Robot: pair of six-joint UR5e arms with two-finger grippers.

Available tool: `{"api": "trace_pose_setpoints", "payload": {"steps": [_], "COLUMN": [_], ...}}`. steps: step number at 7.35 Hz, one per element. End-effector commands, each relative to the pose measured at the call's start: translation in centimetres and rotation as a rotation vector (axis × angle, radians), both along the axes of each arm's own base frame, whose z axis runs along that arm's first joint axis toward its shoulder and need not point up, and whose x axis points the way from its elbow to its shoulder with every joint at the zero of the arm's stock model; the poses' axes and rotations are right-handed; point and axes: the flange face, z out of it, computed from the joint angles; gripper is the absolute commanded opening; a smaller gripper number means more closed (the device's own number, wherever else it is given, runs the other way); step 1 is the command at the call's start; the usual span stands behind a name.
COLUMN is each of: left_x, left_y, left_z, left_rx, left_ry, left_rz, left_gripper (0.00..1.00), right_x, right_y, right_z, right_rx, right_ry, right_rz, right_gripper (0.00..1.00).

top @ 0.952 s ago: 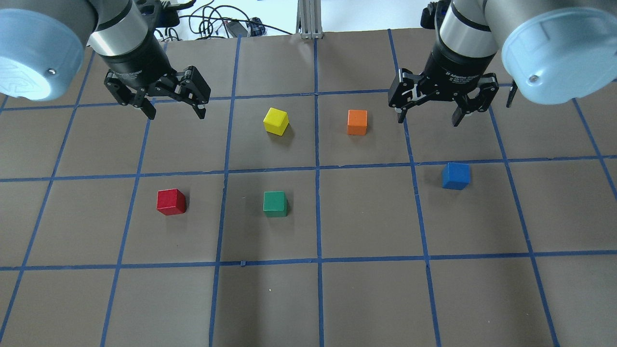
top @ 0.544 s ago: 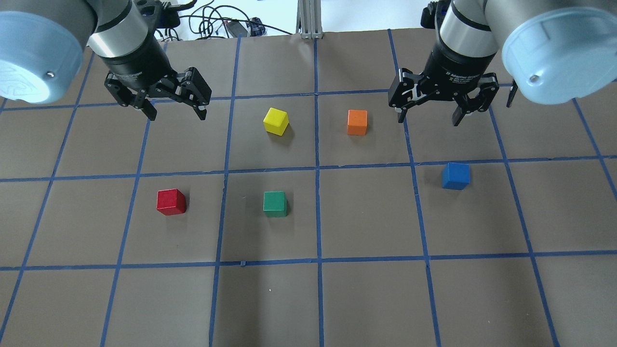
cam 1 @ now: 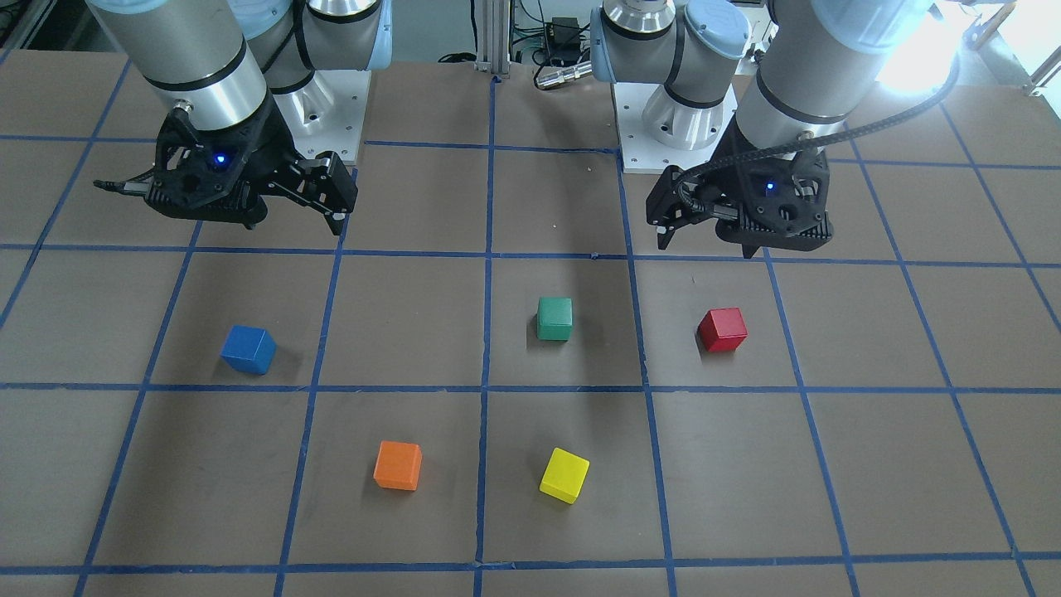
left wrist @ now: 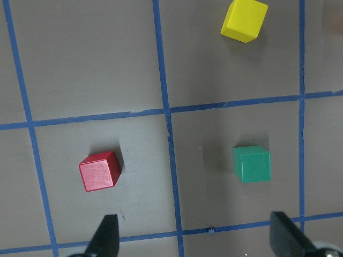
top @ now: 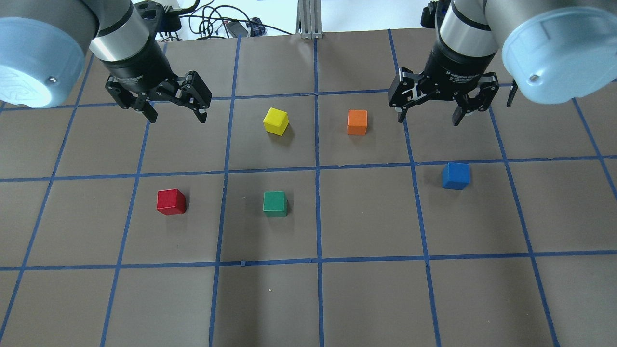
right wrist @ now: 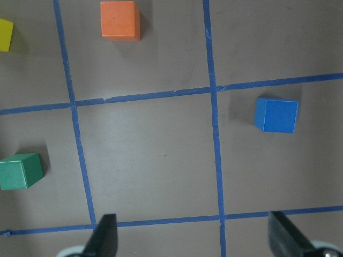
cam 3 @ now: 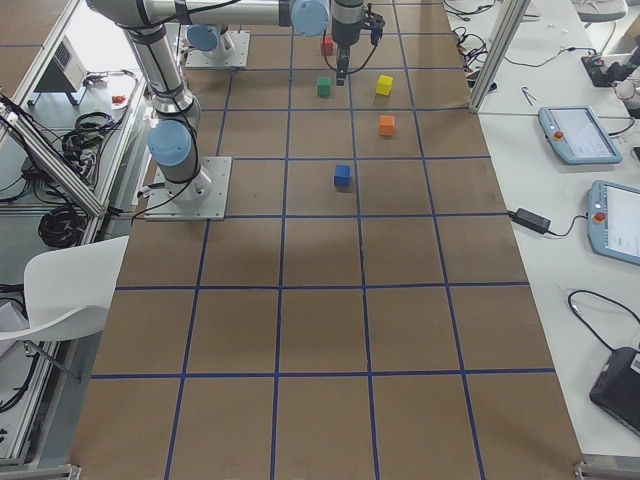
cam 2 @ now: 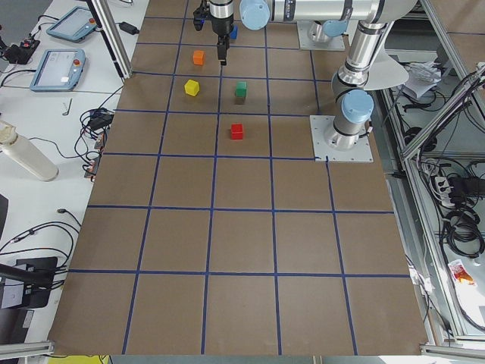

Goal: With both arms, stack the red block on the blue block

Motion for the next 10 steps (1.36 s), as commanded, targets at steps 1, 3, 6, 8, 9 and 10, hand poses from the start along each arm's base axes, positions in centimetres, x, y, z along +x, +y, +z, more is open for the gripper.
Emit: {"api": "trace_pose_setpoints", "payload": {"steps": [1, 3, 6, 8, 9, 10], "left_x": [-0.1, -0.1, 0.0, 0.9, 1.3, 4.3], "left_y": [0.4, 0.6, 0.2, -0.3, -0.7, -0.7], "left_z": [0.6, 0.6, -0.6, -1.2, -3.2, -5.2], "left_rx": [-0.01, -0.008, 0.006, 0.009, 0.047, 0.078], "left_ry": [0.0, 0.0, -0.001, -0.003, -0.001, 0.006], "left_rz": [-0.001, -0.018, -0.014, -0.003, -0.008, -0.021], "left_gripper": [1.0, 1.0, 1.0, 1.0, 1.0, 1.0], "right_x": [0.0, 0.0, 0.0, 0.0, 0.0, 0.0], "right_y": [0.0, 0.0, 0.0, 0.0, 0.1, 0.0], "right_z": [0.0, 0.0, 0.1, 0.2, 0.1, 0.3], "right_rx": [0.0, 0.001, -0.002, -0.002, 0.0, -0.004], "right_ry": [0.0, 0.0, 0.0, 0.0, 0.0, 0.001], "right_rz": [0.0, 0.0, 0.0, 0.0, 0.0, 0.008], "right_gripper": [1.0, 1.0, 1.0, 1.0, 1.0, 1.0]}}
